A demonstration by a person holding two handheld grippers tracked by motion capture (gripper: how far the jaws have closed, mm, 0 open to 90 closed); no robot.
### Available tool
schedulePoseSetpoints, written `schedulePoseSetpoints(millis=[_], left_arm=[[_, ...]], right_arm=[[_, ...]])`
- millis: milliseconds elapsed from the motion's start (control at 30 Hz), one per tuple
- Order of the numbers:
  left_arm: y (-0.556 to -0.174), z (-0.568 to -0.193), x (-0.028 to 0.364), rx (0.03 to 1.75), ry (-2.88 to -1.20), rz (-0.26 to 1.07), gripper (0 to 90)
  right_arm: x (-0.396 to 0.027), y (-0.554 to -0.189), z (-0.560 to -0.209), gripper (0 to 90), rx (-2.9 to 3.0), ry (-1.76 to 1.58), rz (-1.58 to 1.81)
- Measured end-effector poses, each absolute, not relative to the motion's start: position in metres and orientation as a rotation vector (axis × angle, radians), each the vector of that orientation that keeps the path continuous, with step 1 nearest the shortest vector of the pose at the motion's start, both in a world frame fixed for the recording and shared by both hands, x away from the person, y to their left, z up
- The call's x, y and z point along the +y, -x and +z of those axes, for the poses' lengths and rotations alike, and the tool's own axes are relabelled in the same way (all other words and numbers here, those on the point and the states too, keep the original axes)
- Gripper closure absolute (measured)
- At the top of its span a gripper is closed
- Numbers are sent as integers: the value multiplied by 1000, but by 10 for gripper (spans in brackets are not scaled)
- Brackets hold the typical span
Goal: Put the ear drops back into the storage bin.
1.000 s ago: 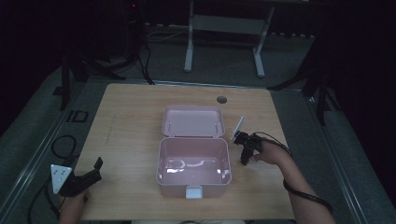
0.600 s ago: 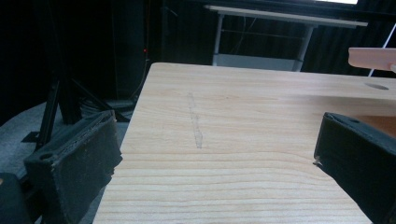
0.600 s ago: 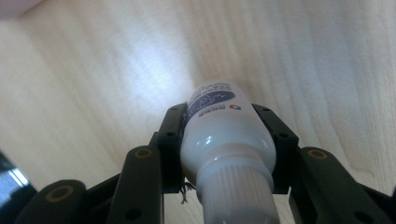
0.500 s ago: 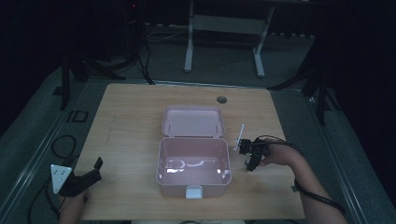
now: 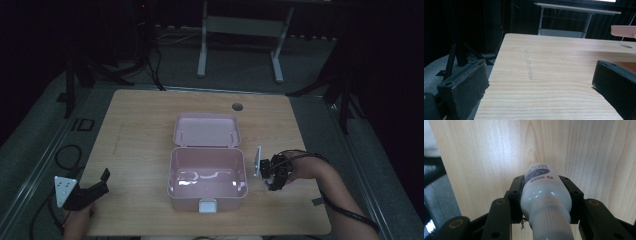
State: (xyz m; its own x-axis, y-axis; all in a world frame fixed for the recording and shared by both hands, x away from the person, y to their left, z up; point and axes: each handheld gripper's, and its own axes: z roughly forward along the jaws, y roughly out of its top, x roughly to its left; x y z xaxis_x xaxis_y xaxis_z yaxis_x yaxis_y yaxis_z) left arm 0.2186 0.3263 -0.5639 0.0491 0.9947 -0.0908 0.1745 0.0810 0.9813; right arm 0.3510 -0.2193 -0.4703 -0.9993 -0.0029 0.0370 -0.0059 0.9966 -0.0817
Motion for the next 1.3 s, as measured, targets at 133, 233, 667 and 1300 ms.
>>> schedulePoseSetpoints(millis=[133, 233, 667, 1300], left_arm=[[-219, -564, 326, 1332, -1295, 1017, 5], [-219, -564, 326, 1331, -1296, 1017, 4], [-219, -564, 326, 1333, -1296, 1017, 4], [-219, -564, 326, 1333, -1295, 1017, 4]], right_arm=[[-218, -348, -470, 594, -3099, -33, 148], [-217, -347, -466, 594, -3099, -24, 125], [-209, -341, -441, 594, -3105, -7, 101], [-183, -340, -376, 595, -3164, 12, 85]])
